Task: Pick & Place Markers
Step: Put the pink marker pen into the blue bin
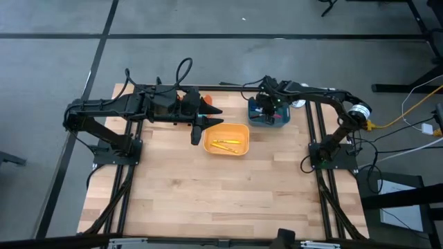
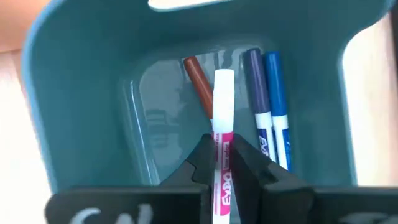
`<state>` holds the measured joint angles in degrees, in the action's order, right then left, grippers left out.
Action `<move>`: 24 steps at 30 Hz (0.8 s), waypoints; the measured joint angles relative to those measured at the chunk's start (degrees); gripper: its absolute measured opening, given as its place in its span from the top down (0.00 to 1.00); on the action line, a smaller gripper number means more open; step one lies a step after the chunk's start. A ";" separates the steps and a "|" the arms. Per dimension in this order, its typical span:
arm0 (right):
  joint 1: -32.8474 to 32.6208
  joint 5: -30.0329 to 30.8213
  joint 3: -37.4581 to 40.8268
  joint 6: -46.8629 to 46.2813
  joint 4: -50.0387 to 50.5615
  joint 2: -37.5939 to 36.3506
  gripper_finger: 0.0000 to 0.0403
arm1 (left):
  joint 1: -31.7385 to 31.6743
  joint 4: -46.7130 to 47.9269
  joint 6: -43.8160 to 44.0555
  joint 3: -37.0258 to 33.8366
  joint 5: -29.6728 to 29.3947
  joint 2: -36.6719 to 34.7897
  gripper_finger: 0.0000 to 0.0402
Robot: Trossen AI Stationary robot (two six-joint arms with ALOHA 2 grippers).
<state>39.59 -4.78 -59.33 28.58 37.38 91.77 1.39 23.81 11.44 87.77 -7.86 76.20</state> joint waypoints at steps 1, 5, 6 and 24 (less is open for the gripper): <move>0.00 0.00 0.00 0.00 -0.09 0.46 0.92 | 0.00 0.01 0.00 0.00 0.00 0.00 0.63; 0.00 0.00 -0.02 0.02 -0.25 1.96 0.92 | 0.00 0.02 0.00 0.00 0.00 0.00 0.63; 0.00 0.00 -0.02 0.02 -0.28 2.18 0.92 | 0.00 0.02 0.00 0.00 0.00 0.00 0.63; -0.02 -0.44 -0.02 0.15 -0.50 2.44 0.82 | 0.00 0.02 0.00 0.00 0.00 0.00 0.63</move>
<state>39.57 -5.21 -59.35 28.73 36.88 94.21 1.39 23.83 11.44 87.77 -7.86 76.20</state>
